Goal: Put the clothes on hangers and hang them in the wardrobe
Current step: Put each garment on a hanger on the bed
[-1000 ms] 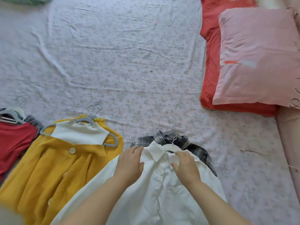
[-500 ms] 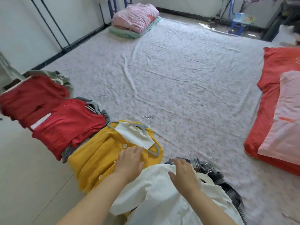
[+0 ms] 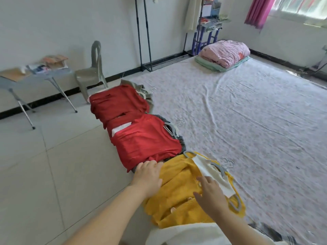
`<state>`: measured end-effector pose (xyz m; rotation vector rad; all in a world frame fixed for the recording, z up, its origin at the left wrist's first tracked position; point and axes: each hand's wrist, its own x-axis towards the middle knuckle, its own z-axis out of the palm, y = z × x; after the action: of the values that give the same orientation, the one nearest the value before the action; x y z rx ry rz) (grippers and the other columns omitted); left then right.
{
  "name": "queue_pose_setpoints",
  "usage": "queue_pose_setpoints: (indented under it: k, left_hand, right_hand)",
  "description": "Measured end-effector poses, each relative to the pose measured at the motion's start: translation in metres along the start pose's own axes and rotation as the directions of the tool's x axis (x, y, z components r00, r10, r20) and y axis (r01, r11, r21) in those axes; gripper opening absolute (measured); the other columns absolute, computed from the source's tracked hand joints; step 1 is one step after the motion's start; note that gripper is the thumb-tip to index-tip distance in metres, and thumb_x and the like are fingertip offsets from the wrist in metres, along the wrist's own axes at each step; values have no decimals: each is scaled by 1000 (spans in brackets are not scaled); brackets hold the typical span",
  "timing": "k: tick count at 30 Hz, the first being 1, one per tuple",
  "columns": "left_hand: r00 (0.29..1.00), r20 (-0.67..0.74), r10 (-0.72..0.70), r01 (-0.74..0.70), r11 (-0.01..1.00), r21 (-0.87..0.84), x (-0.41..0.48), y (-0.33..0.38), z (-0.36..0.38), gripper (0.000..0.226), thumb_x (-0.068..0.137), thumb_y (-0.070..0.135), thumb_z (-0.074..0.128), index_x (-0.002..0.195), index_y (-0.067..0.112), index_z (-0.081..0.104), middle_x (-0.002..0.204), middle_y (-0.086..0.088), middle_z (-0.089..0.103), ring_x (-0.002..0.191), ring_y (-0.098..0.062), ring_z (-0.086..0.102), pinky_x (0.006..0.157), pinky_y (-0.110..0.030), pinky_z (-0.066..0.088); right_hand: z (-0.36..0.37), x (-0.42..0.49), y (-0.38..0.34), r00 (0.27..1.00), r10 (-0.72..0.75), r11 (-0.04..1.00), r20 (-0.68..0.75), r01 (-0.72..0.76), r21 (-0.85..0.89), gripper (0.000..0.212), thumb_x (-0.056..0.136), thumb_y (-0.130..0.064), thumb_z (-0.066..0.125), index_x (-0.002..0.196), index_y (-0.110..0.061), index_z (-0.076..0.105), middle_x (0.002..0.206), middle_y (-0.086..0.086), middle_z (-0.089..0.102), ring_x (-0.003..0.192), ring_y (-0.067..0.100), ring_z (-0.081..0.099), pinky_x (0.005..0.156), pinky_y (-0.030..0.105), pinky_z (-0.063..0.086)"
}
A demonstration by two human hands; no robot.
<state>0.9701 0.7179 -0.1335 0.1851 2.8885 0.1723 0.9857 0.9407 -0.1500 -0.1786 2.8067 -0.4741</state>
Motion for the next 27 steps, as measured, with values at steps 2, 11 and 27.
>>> queue_pose_setpoints:
  k: [2,11,27]
  left_hand:
    - [1000,-17,-1,1,1000,-13,7,-49,-11,60,88,38,46,142,21,26,138,0,38,128,-21,33,107,-37,21]
    - [998,-34,-50,49,998,-48,18,-216,-54,59,91,36,45,143,19,25,140,-1,37,129,-20,33,110,-36,20]
    - [981,-3,-192,192,981,-15,167,-414,-119,52,90,33,44,138,19,31,137,-2,40,127,-21,36,106,-34,25]
  right_hand:
    - [7,21,-47,1000,15,1000,1,-15,5,54,90,-39,53,139,-26,33,139,-5,39,128,15,36,105,29,35]
    - [28,98,-210,996,-83,996,37,84,-24,56,91,-35,52,141,-23,31,140,-4,36,130,18,33,104,27,32]
    - [41,337,-363,985,-163,986,50,164,-10,51,88,-29,53,136,-22,37,134,-2,43,123,19,40,98,26,36]
